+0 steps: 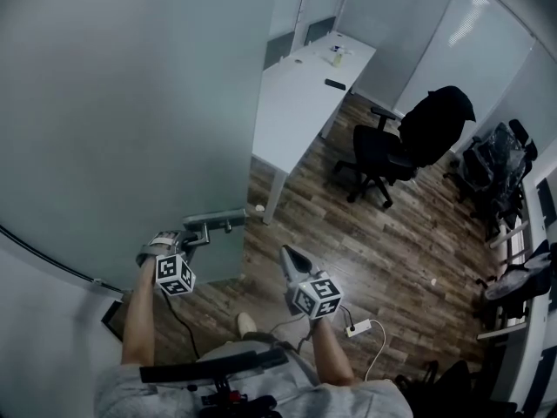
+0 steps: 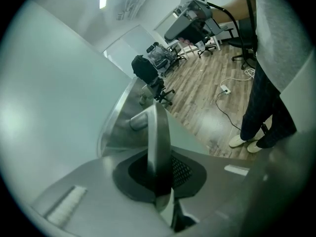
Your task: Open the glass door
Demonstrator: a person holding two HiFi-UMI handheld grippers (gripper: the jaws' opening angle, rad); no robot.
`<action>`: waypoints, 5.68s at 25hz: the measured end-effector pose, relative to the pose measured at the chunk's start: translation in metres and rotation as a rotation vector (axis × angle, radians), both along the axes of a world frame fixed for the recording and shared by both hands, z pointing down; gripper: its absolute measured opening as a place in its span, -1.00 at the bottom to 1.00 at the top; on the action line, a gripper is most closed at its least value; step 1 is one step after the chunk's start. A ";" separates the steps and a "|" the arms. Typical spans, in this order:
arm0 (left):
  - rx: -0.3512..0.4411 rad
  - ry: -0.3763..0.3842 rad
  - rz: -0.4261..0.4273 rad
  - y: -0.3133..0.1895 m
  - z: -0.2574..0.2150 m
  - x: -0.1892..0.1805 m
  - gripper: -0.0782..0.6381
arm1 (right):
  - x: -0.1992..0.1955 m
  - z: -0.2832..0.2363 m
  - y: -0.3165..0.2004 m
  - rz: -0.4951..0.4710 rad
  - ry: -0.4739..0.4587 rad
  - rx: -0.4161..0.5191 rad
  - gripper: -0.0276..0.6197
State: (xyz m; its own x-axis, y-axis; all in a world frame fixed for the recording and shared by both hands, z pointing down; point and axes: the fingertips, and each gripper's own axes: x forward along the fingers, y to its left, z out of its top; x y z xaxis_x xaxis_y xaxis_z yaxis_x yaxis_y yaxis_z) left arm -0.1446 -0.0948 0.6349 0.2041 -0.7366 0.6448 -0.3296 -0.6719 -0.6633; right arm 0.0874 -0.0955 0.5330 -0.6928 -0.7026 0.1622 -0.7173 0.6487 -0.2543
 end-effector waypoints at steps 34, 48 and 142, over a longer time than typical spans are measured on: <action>0.037 0.002 0.173 0.112 0.002 0.040 -0.71 | 0.035 0.007 0.130 0.194 0.019 0.019 -0.91; 0.030 -0.017 0.206 0.153 -0.003 0.046 -0.71 | 0.062 0.012 0.165 0.216 0.023 -0.006 -0.91; 0.151 0.720 0.046 0.269 -0.133 0.100 -0.69 | 0.103 0.007 0.264 0.283 -0.051 0.016 -0.91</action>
State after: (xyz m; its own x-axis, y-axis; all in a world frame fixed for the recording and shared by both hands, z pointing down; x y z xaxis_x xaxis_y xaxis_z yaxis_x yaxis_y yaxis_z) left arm -0.0448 0.1746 0.5024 0.5718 -0.7871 0.2313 -0.6919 -0.6141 -0.3795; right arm 0.1899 0.1681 0.5395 -0.4760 -0.8714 0.1192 -0.8569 0.4289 -0.2859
